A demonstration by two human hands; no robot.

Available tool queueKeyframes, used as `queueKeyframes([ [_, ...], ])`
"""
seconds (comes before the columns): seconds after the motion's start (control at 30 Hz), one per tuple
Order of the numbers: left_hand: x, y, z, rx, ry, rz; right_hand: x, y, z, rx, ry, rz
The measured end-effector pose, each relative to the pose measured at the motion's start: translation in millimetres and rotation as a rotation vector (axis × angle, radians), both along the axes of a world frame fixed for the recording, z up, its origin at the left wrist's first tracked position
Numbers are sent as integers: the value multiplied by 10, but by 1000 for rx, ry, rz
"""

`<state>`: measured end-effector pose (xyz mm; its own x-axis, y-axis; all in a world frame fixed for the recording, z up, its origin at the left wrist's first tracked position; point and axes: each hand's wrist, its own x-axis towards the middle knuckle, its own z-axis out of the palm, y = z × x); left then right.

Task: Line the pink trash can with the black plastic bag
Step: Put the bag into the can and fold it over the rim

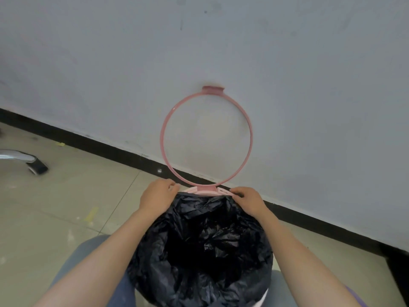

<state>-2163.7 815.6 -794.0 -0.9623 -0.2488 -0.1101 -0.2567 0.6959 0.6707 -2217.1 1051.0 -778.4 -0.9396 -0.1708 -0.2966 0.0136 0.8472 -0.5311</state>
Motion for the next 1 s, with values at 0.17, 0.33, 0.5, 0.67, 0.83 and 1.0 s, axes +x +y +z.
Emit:
queueKeyframes([
  [0.17,53,96,-88,-133,-11,-113,-61,65,21,-56,-20,75],
  [0.33,119,131,-176,-41,108,57,-16,77,-171,-220,117,-187],
  [0.5,-36,88,-240,137,46,180,-137,-38,-296,-197,109,-244],
  [0.67,-210,22,-336,535,-116,299,-294,-53,-321,-236,-98,-394],
  [0.83,-148,-100,-290,457,-140,339,-282,61,-228,-356,-207,-564],
  [1.0,462,-155,-102,29,-65,154,324,360,-5,-140,86,-295],
])
